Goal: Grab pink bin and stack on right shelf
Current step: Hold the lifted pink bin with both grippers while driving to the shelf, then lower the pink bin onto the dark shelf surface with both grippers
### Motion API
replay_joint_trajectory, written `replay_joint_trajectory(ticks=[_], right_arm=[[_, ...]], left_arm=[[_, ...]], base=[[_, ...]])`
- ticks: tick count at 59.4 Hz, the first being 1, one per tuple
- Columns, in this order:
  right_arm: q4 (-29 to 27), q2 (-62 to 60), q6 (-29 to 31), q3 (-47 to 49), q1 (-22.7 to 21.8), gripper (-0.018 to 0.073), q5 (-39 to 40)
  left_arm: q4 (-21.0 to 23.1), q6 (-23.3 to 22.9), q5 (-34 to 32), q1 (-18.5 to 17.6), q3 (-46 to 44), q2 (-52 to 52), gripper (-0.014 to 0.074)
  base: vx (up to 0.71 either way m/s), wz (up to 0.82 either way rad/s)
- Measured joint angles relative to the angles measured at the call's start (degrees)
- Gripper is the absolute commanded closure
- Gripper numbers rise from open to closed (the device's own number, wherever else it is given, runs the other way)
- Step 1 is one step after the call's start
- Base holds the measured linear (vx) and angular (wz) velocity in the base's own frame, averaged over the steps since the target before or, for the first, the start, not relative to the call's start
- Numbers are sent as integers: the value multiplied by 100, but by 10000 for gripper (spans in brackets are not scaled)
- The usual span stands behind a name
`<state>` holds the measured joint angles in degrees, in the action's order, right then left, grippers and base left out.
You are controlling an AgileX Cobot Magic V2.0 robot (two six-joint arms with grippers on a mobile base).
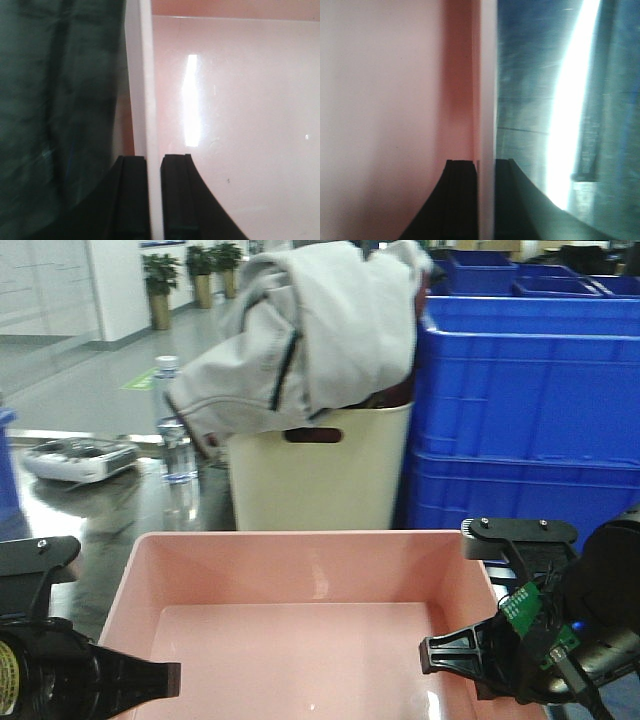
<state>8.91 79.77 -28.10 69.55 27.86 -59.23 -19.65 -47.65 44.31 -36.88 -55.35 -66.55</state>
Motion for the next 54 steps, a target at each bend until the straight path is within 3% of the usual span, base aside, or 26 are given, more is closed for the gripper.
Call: replay_joint_trajectory(ticks=[20, 54], right_arm=[[18, 0, 0, 0, 0, 561, -23], [12, 0, 0, 0, 0, 561, -18]], left_arm=[[0, 0, -10, 0, 0, 0, 555], [0, 0, -6, 0, 0, 0, 555]], base=[[8, -32], [0, -1]])
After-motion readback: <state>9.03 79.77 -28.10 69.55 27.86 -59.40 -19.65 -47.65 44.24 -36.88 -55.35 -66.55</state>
